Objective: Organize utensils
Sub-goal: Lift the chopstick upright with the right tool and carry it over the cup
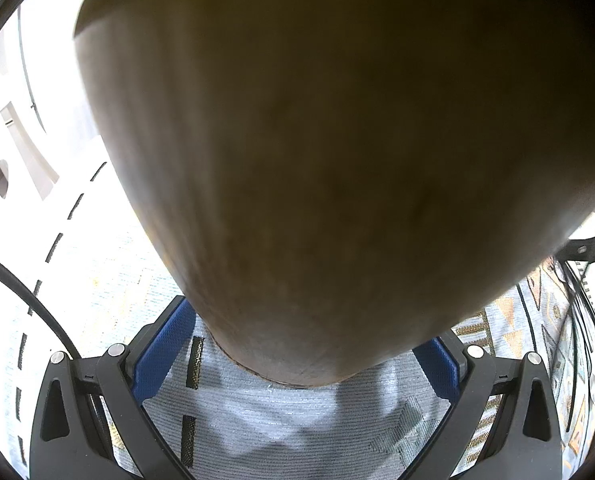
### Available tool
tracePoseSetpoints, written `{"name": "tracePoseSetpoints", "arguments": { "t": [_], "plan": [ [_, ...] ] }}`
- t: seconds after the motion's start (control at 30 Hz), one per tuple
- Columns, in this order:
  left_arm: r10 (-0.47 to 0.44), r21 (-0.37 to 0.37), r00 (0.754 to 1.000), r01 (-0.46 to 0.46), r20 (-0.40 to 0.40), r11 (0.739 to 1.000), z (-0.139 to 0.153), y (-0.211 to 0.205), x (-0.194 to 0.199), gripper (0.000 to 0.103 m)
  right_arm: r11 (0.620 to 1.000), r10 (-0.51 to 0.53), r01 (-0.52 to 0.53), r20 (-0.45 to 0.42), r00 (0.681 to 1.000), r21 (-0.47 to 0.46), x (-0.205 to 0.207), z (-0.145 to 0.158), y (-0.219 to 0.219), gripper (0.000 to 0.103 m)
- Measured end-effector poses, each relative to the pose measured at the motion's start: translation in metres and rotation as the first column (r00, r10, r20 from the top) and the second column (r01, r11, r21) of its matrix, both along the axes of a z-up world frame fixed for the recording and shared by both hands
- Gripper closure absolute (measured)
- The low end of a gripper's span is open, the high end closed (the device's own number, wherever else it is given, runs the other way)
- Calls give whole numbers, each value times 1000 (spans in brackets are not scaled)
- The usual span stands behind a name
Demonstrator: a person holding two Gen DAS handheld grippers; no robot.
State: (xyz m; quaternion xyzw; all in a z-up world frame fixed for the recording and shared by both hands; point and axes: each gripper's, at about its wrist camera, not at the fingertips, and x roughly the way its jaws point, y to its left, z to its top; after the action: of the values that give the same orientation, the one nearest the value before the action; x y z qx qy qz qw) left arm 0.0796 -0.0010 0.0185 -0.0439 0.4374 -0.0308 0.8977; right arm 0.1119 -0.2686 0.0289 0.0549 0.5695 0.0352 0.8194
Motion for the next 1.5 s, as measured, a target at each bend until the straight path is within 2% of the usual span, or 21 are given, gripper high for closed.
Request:
{"name": "tracePoseSetpoints", "arguments": {
  "t": [0.2,0.53,0.77,1.03,1.13,1.27,1.5],
  "plan": [
    [0,0,1000,0,0,1000,0,0,0,1,1000,5,-6,93,996,15,-29,37,0,97],
    [-1,0,1000,1,0,1000,0,0,0,1,999,4,-10,154,988,34,-59,74,7,97],
    [-1,0,1000,1,0,1000,0,0,0,1,999,18,-30,260,966,45,-66,115,16,97],
    [-1,0,1000,1,0,1000,0,-1,0,1,995,66,-94,445,893,41,-62,183,44,97],
    [-1,0,1000,1,0,1000,0,-1,-1,1,990,84,-128,503,860,52,-61,207,58,97],
    [-1,0,1000,1,0,1000,0,-1,0,1,980,110,-185,591,799,68,-54,236,83,97],
    [-1,0,1000,1,0,1000,0,-1,-1,1,954,170,-289,649,741,80,-40,256,130,97]
  ]
}}
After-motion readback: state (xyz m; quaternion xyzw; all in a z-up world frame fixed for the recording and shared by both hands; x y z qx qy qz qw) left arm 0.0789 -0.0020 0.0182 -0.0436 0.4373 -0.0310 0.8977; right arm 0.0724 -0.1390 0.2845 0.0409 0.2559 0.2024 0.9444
